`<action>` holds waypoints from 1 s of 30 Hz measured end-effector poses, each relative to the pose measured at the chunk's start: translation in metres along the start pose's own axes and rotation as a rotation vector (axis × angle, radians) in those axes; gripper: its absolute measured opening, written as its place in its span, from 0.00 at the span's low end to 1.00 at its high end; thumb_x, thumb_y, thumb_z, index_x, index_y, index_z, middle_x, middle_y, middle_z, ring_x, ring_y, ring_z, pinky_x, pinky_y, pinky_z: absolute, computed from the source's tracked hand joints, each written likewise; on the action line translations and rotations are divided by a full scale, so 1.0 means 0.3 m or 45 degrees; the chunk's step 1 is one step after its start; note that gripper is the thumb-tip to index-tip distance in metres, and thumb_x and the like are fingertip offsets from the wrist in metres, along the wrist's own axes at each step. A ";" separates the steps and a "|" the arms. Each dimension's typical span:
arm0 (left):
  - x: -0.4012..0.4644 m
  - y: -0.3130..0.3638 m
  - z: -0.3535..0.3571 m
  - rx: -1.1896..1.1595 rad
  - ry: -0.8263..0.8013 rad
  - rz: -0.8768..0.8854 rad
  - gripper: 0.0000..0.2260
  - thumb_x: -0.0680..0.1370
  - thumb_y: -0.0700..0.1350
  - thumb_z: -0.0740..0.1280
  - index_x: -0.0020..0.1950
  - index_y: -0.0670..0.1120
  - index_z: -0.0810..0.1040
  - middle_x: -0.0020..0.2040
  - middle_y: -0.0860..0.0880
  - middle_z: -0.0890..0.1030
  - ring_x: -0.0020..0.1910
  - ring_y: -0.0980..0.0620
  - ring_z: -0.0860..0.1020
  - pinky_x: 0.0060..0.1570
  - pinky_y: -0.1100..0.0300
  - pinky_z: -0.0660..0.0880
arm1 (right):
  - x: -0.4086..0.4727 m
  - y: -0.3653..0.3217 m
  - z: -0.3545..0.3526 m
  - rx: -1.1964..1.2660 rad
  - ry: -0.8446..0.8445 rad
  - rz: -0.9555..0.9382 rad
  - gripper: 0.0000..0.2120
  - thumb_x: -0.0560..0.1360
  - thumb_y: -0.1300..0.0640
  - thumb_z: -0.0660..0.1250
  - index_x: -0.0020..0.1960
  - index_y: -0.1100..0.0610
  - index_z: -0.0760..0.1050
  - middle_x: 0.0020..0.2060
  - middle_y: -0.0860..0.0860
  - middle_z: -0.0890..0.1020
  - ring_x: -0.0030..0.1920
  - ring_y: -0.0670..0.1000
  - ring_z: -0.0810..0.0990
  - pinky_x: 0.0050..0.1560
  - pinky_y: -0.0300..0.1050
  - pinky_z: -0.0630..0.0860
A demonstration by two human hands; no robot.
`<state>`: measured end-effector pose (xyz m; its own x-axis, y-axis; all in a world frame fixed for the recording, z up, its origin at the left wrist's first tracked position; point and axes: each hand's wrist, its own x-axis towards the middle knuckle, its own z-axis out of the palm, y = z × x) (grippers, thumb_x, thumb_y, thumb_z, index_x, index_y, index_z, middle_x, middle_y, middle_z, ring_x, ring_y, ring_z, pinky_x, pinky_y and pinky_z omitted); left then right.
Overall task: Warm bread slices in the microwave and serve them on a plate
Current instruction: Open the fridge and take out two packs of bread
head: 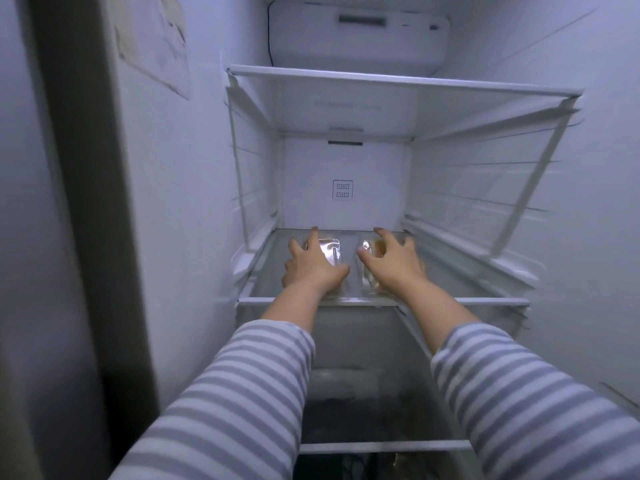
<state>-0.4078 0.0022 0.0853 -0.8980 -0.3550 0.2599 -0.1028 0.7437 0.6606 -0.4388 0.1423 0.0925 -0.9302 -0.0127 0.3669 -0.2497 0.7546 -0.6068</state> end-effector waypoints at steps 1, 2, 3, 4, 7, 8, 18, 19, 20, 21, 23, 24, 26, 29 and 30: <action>0.004 -0.010 -0.002 -0.032 -0.015 -0.012 0.43 0.71 0.56 0.69 0.78 0.58 0.45 0.78 0.44 0.46 0.74 0.41 0.61 0.67 0.48 0.65 | -0.002 0.003 0.008 0.007 -0.012 0.007 0.29 0.75 0.39 0.62 0.74 0.41 0.58 0.71 0.57 0.60 0.67 0.62 0.70 0.65 0.52 0.67; 0.008 -0.020 -0.004 -0.046 -0.033 -0.027 0.45 0.71 0.56 0.69 0.78 0.59 0.43 0.78 0.43 0.49 0.73 0.42 0.63 0.66 0.49 0.66 | -0.005 0.008 0.017 0.017 -0.021 0.010 0.30 0.75 0.40 0.62 0.74 0.41 0.58 0.71 0.57 0.60 0.68 0.62 0.69 0.65 0.52 0.66; 0.010 -0.029 -0.004 -0.047 -0.052 -0.040 0.47 0.70 0.57 0.70 0.77 0.60 0.40 0.77 0.42 0.53 0.72 0.43 0.65 0.66 0.50 0.67 | -0.008 0.012 0.024 0.018 -0.021 0.011 0.31 0.74 0.40 0.63 0.74 0.41 0.57 0.71 0.57 0.60 0.69 0.61 0.68 0.65 0.52 0.66; 0.011 -0.035 -0.003 -0.045 -0.065 -0.043 0.48 0.69 0.58 0.70 0.77 0.61 0.38 0.75 0.42 0.60 0.70 0.43 0.68 0.65 0.51 0.69 | -0.011 0.013 0.029 0.010 -0.018 0.012 0.33 0.74 0.40 0.65 0.74 0.41 0.56 0.71 0.57 0.61 0.69 0.61 0.67 0.65 0.52 0.66; 0.002 -0.042 0.001 -0.089 -0.039 -0.026 0.48 0.68 0.57 0.71 0.76 0.62 0.38 0.66 0.46 0.75 0.62 0.44 0.75 0.61 0.51 0.73 | -0.018 0.013 0.041 -0.004 0.011 0.018 0.35 0.72 0.43 0.67 0.75 0.40 0.55 0.70 0.55 0.65 0.68 0.58 0.69 0.63 0.52 0.68; -0.004 -0.042 0.001 -0.107 -0.014 -0.021 0.47 0.68 0.56 0.70 0.77 0.62 0.40 0.65 0.48 0.75 0.61 0.45 0.75 0.60 0.51 0.74 | -0.023 0.012 0.043 0.000 0.034 0.023 0.35 0.71 0.44 0.67 0.75 0.40 0.55 0.68 0.54 0.67 0.67 0.58 0.70 0.62 0.51 0.69; -0.127 -0.020 -0.098 -0.206 0.122 0.067 0.44 0.67 0.55 0.73 0.77 0.62 0.51 0.68 0.55 0.73 0.65 0.50 0.74 0.62 0.52 0.73 | -0.145 -0.071 -0.054 0.111 0.153 0.095 0.34 0.69 0.45 0.69 0.72 0.39 0.60 0.66 0.48 0.74 0.64 0.55 0.74 0.56 0.48 0.72; -0.157 -0.017 -0.114 -0.218 0.120 0.081 0.44 0.67 0.56 0.73 0.77 0.62 0.52 0.69 0.55 0.73 0.65 0.50 0.74 0.61 0.51 0.73 | -0.177 -0.079 -0.075 0.107 0.164 0.097 0.34 0.69 0.45 0.69 0.72 0.39 0.61 0.66 0.48 0.74 0.64 0.55 0.74 0.55 0.48 0.71; -0.194 -0.015 -0.130 -0.231 0.116 0.096 0.44 0.67 0.56 0.72 0.77 0.62 0.52 0.69 0.55 0.73 0.65 0.50 0.74 0.61 0.51 0.73 | -0.216 -0.086 -0.096 0.108 0.175 0.094 0.34 0.69 0.45 0.69 0.72 0.39 0.61 0.66 0.48 0.74 0.64 0.55 0.74 0.54 0.47 0.71; -0.237 -0.015 -0.146 -0.243 0.109 0.112 0.43 0.67 0.55 0.72 0.77 0.62 0.52 0.69 0.55 0.72 0.65 0.50 0.73 0.62 0.51 0.73 | -0.259 -0.092 -0.117 0.115 0.181 0.090 0.34 0.69 0.46 0.69 0.72 0.39 0.61 0.66 0.48 0.74 0.64 0.55 0.74 0.54 0.48 0.70; -0.333 -0.021 -0.176 -0.276 0.094 0.148 0.43 0.67 0.54 0.72 0.77 0.60 0.53 0.70 0.54 0.71 0.66 0.51 0.73 0.63 0.52 0.72 | -0.354 -0.098 -0.154 0.127 0.185 0.083 0.34 0.69 0.46 0.69 0.72 0.39 0.60 0.66 0.47 0.74 0.64 0.55 0.74 0.55 0.48 0.71; -0.388 -0.027 -0.192 -0.297 0.089 0.162 0.43 0.67 0.54 0.73 0.77 0.59 0.54 0.70 0.54 0.71 0.66 0.51 0.72 0.64 0.53 0.71 | -0.408 -0.101 -0.170 0.132 0.189 0.077 0.34 0.69 0.46 0.69 0.72 0.39 0.60 0.66 0.47 0.74 0.63 0.54 0.74 0.55 0.48 0.71; -0.506 -0.046 -0.216 -0.344 0.079 0.170 0.42 0.67 0.54 0.74 0.77 0.58 0.56 0.68 0.53 0.74 0.65 0.51 0.74 0.64 0.55 0.70 | -0.528 -0.102 -0.193 0.139 0.194 0.062 0.34 0.69 0.45 0.69 0.72 0.39 0.60 0.65 0.47 0.75 0.63 0.54 0.75 0.57 0.50 0.72; -0.693 -0.086 -0.229 -0.416 0.017 0.175 0.43 0.66 0.55 0.75 0.76 0.60 0.55 0.67 0.53 0.74 0.63 0.50 0.75 0.63 0.51 0.72 | -0.731 -0.099 -0.207 0.134 0.186 0.065 0.35 0.69 0.44 0.70 0.72 0.38 0.60 0.65 0.46 0.75 0.63 0.53 0.75 0.59 0.52 0.74; -0.754 -0.103 -0.227 -0.428 -0.005 0.170 0.43 0.67 0.55 0.75 0.76 0.61 0.54 0.68 0.52 0.73 0.64 0.49 0.74 0.63 0.50 0.73 | -0.799 -0.095 -0.205 0.137 0.179 0.068 0.35 0.69 0.43 0.70 0.72 0.38 0.60 0.65 0.46 0.75 0.63 0.53 0.75 0.59 0.53 0.74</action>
<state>-0.1725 0.0209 0.0541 -0.8957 -0.2647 0.3572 0.1611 0.5554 0.8158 -0.1922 0.1643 0.0652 -0.8978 0.1231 0.4229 -0.2356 0.6770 -0.6972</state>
